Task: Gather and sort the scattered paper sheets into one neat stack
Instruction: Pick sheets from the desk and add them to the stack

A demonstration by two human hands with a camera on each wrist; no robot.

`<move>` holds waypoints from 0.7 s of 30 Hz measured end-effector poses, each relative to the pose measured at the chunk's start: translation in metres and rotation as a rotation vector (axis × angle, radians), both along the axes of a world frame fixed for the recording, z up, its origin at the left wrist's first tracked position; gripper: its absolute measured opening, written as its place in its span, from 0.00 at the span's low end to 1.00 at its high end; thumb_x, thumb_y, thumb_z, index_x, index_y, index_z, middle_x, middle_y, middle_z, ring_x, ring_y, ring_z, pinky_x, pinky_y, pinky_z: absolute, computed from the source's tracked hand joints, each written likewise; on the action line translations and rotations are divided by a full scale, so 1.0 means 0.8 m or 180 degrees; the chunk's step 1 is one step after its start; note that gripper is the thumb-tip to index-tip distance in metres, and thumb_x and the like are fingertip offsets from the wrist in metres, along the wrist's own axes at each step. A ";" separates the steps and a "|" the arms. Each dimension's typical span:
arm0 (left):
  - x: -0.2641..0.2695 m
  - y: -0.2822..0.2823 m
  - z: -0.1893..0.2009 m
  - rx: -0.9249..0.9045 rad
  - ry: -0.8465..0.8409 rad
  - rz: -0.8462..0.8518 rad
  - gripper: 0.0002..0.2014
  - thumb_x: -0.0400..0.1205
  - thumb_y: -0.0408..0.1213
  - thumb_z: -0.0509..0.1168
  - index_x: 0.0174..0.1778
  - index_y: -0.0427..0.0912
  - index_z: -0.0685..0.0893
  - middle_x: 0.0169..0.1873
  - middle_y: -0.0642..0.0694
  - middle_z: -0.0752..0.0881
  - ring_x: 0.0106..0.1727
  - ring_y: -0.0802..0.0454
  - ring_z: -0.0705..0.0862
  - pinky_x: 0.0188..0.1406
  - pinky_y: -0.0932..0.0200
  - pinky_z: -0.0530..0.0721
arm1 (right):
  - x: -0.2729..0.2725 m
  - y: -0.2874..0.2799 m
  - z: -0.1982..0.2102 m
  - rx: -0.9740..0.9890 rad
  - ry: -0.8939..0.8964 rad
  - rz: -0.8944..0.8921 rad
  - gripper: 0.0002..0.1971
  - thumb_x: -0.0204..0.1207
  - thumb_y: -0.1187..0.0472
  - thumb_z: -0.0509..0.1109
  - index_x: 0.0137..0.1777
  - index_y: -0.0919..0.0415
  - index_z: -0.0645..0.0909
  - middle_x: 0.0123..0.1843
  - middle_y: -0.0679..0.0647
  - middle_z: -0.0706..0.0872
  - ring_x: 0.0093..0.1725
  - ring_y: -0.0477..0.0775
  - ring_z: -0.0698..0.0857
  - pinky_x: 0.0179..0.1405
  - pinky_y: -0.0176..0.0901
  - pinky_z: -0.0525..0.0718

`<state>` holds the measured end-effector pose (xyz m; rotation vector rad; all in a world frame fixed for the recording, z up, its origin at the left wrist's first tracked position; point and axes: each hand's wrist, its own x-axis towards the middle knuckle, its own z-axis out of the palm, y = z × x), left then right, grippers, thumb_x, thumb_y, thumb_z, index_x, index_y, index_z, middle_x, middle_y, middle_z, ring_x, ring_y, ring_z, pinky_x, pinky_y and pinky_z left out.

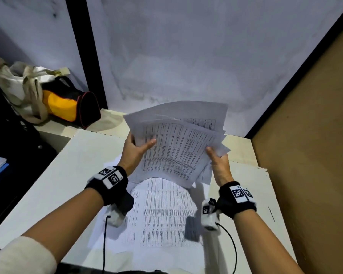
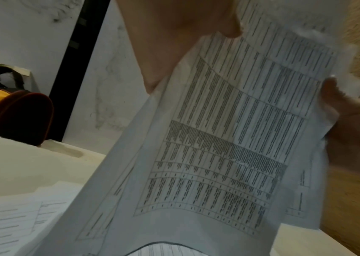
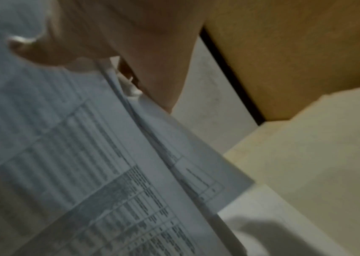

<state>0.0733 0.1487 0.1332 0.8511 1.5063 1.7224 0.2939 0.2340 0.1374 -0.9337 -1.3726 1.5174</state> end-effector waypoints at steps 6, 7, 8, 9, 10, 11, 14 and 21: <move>-0.001 -0.001 -0.005 0.0013 0.0072 -0.0143 0.22 0.72 0.27 0.71 0.60 0.42 0.72 0.49 0.54 0.83 0.48 0.65 0.84 0.56 0.62 0.82 | -0.017 0.006 0.018 0.0396 -0.0088 -0.0100 0.59 0.48 0.20 0.68 0.74 0.60 0.66 0.66 0.58 0.81 0.64 0.51 0.83 0.63 0.49 0.82; -0.002 -0.002 -0.006 0.0050 0.0054 -0.0177 0.23 0.71 0.30 0.72 0.59 0.43 0.72 0.49 0.54 0.83 0.48 0.65 0.85 0.57 0.62 0.83 | -0.019 0.009 0.023 0.0501 -0.0036 -0.0150 0.59 0.48 0.21 0.69 0.73 0.61 0.64 0.65 0.57 0.81 0.63 0.47 0.83 0.61 0.47 0.84; -0.002 -0.001 -0.005 0.0116 -0.0018 -0.0219 0.24 0.68 0.37 0.75 0.57 0.46 0.74 0.49 0.54 0.84 0.47 0.67 0.86 0.55 0.65 0.84 | -0.020 0.014 0.027 0.0534 -0.0007 -0.0198 0.61 0.47 0.21 0.70 0.73 0.62 0.62 0.62 0.54 0.80 0.60 0.43 0.83 0.57 0.43 0.85; -0.002 -0.001 -0.005 0.0171 -0.0091 -0.0246 0.27 0.63 0.44 0.77 0.55 0.50 0.74 0.49 0.54 0.84 0.46 0.68 0.86 0.51 0.68 0.84 | -0.020 0.017 0.028 0.0520 -0.0026 -0.0230 0.61 0.45 0.23 0.72 0.73 0.62 0.61 0.61 0.51 0.79 0.58 0.40 0.83 0.56 0.40 0.84; -0.002 0.001 -0.005 0.0192 -0.0146 -0.0237 0.29 0.60 0.48 0.78 0.55 0.52 0.75 0.50 0.54 0.85 0.47 0.67 0.87 0.50 0.69 0.85 | -0.020 0.018 0.029 0.0419 -0.0111 -0.0199 0.59 0.45 0.25 0.74 0.72 0.60 0.62 0.60 0.47 0.79 0.57 0.38 0.82 0.58 0.38 0.83; -0.001 0.004 -0.006 0.0194 -0.0166 -0.0190 0.29 0.61 0.48 0.78 0.55 0.52 0.75 0.50 0.53 0.85 0.49 0.64 0.87 0.51 0.66 0.86 | -0.018 0.020 0.021 0.0268 -0.0302 -0.0161 0.52 0.49 0.30 0.77 0.70 0.58 0.66 0.60 0.44 0.80 0.57 0.36 0.81 0.62 0.40 0.82; 0.000 0.011 -0.001 0.0080 -0.0059 -0.0001 0.17 0.74 0.35 0.70 0.58 0.41 0.77 0.49 0.50 0.86 0.49 0.58 0.86 0.58 0.56 0.85 | -0.021 0.020 -0.010 -0.0186 -0.0831 -0.0038 0.13 0.70 0.60 0.75 0.53 0.62 0.82 0.56 0.59 0.87 0.46 0.40 0.88 0.66 0.58 0.80; 0.000 0.011 0.026 0.0463 -0.0004 0.0462 0.17 0.82 0.48 0.59 0.61 0.42 0.78 0.57 0.42 0.86 0.60 0.48 0.84 0.63 0.51 0.81 | -0.033 0.003 -0.005 0.0151 -0.0544 -0.0525 0.25 0.69 0.36 0.66 0.42 0.61 0.79 0.36 0.55 0.83 0.35 0.42 0.85 0.38 0.35 0.82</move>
